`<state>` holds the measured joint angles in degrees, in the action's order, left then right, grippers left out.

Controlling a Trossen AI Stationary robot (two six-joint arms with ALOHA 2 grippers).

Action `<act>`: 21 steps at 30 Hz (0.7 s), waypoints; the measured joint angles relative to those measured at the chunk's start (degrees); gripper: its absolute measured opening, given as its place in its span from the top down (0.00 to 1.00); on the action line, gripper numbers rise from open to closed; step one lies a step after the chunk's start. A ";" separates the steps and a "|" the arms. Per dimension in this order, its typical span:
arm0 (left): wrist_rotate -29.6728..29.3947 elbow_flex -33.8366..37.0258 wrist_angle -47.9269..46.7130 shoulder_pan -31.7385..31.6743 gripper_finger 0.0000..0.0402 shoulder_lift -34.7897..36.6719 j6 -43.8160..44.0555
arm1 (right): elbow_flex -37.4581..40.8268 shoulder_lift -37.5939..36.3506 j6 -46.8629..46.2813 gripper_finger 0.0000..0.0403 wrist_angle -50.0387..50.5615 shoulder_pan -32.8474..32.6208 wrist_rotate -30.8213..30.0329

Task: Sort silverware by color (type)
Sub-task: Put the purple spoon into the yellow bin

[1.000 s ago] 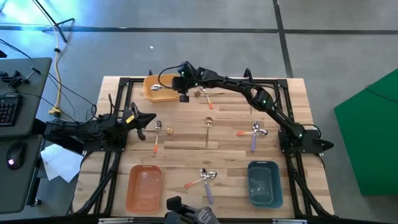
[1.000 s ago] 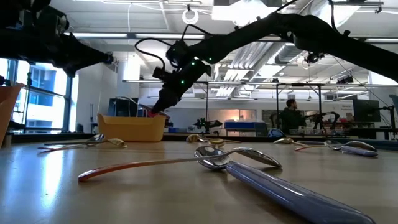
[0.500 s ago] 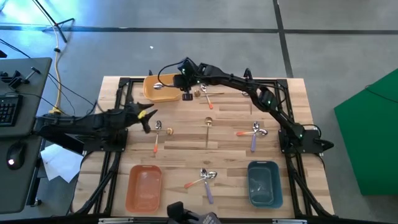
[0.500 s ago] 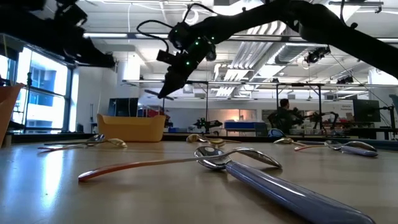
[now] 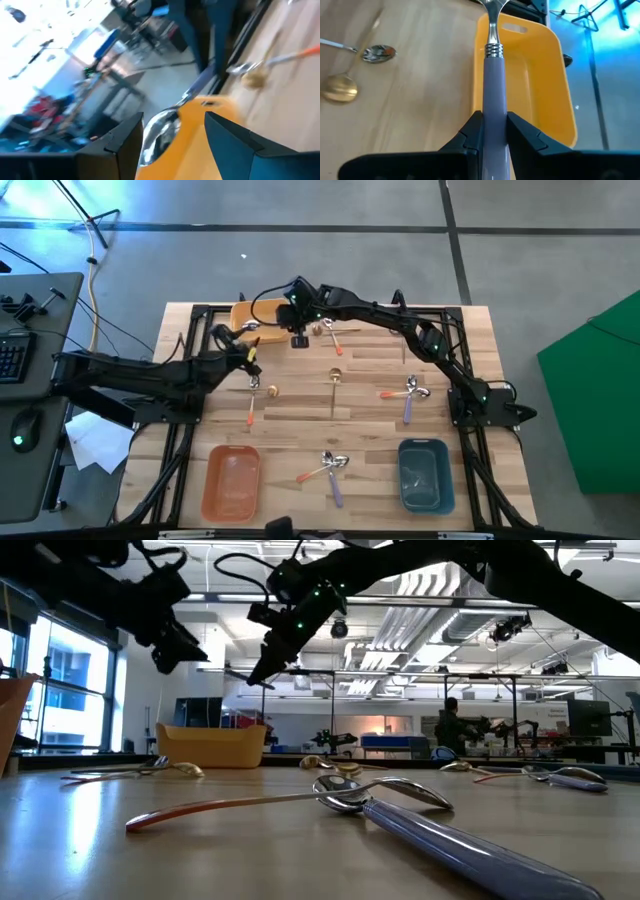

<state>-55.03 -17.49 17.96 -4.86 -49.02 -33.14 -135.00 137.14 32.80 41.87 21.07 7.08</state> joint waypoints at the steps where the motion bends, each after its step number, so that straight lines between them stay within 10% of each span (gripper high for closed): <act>1: -1.66 -0.01 0.33 0.00 0.50 -1.03 -0.82 | 0.00 -0.01 -0.39 0.88 -0.03 -0.01 0.67; 11: -9.19 0.01 2.27 0.00 0.53 -7.60 -4.45 | 0.00 -0.04 -0.94 0.88 0.03 -0.50 3.62; 21: -10.20 0.10 5.60 -0.10 0.85 -8.24 -8.89 | 0.02 -0.09 -1.31 0.88 0.34 -0.43 3.89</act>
<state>-65.23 -17.39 23.56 -4.96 -57.27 -42.03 -134.98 137.05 31.48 42.21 20.64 10.97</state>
